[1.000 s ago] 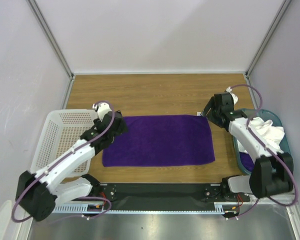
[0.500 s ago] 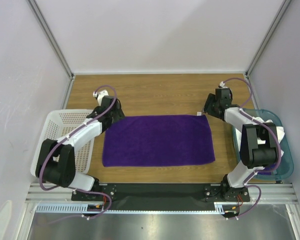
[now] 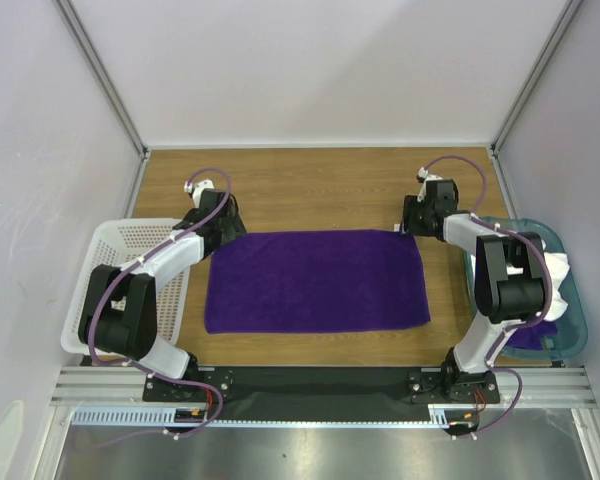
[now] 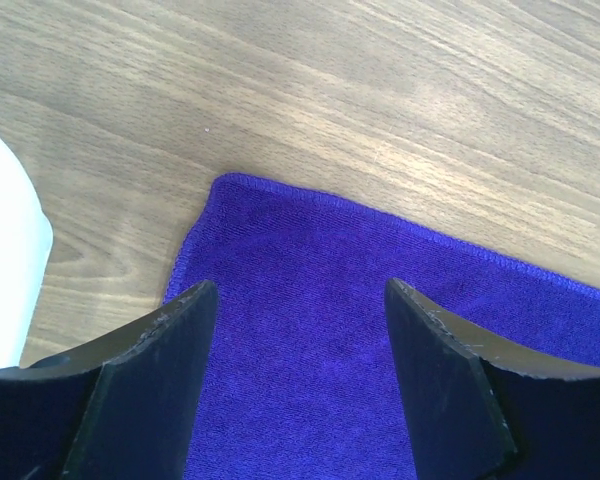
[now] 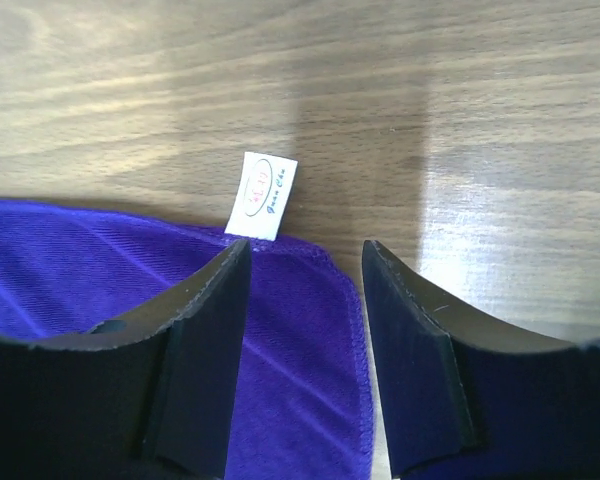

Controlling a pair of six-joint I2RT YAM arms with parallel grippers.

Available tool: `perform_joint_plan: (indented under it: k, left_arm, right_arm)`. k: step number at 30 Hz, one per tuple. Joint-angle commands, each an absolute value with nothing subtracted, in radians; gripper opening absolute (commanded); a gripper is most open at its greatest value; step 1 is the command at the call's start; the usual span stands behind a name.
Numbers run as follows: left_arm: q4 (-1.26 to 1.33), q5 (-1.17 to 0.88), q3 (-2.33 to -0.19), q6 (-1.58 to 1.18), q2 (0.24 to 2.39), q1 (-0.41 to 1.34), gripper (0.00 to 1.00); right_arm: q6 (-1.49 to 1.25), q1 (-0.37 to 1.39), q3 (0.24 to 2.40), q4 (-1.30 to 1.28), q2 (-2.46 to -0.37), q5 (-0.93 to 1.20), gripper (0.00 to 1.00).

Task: Fold and stack the towels
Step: Flatten out the crumpled towel

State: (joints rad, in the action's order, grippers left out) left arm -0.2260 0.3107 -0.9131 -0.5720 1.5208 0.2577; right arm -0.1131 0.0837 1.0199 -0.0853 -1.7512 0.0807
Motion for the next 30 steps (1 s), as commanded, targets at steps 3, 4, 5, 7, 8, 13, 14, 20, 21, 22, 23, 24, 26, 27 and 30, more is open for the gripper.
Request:
perform_joint_plan:
  k: [3, 4, 5, 7, 8, 13, 14, 20, 21, 22, 23, 24, 26, 27, 30]
  left_arm:
    - [-0.201, 0.322, -0.946, -0.551, 1.522, 0.232, 0.75]
    - [-0.199, 0.321, -0.946, -0.554, 1.522, 0.226, 0.75]
    - [-0.196, 0.318, -0.946, -0.554, 1.523, 0.224, 0.75]
    - [-0.195, 0.316, -0.945, -0.552, 1.522, 0.221, 0.75]
    - [-0.193, 0.318, -0.943, -0.552, 1.52, 0.219, 0.75]
    - [-0.19, 0.316, -0.943, -0.551, 1.523, 0.212, 0.75]
    - [-0.19, 0.316, -0.943, -0.551, 1.523, 0.212, 0.75]
    - [-0.176, 0.311, -0.943, -0.549, 1.534, 0.204, 0.75]
    - [-0.17, 0.311, -0.943, -0.548, 1.54, 0.204, 0.75]
    - [-0.169, 0.313, -0.945, -0.546, 1.542, 0.204, 0.74]
    - [-0.164, 0.316, -0.946, -0.543, 1.548, 0.204, 0.73]
    - [-0.163, 0.318, -0.948, -0.542, 1.551, 0.204, 0.73]
    - [-0.16, 0.319, -0.954, -0.538, 1.56, 0.204, 0.73]
    - [-0.155, 0.318, -0.956, -0.538, 1.562, 0.204, 0.72]
    - [-0.137, 0.311, -0.96, -0.534, 1.581, 0.204, 0.69]
  right_arm:
    - [-0.043, 0.083, 1.025, -0.032, -1.77, 0.113, 0.53]
    - [-0.044, 0.083, 1.028, -0.029, -1.775, 0.112, 0.53]
    - [-0.041, 0.081, 1.032, -0.031, -1.779, 0.117, 0.5]
    - [-0.043, 0.083, 1.042, -0.038, -1.793, 0.12, 0.47]
    - [-0.046, 0.083, 1.04, -0.038, -1.796, 0.123, 0.43]
    - [-0.048, 0.081, 1.042, -0.058, -1.796, 0.115, 0.38]
    - [-0.049, 0.083, 1.04, -0.054, -1.795, 0.112, 0.38]
    - [-0.071, 0.081, 1.045, -0.043, -1.79, 0.104, 0.15]
    - [-0.078, 0.08, 1.045, -0.041, -1.789, 0.092, 0.12]
    - [-0.084, 0.077, 1.048, -0.04, -1.786, 0.08, 0.09]
    - [-0.09, 0.077, 1.049, -0.044, -1.784, 0.068, 0.03]
    - [-0.097, 0.074, 1.055, -0.051, -1.781, 0.048, 0.01]
    - [-0.115, 0.061, 1.063, -0.049, -1.776, 0.028, 0.0]
    - [-0.118, 0.058, 1.065, -0.048, -1.776, 0.015, 0.0]
    - [-0.135, 0.041, 1.071, -0.048, -1.785, 0.0, 0.0]
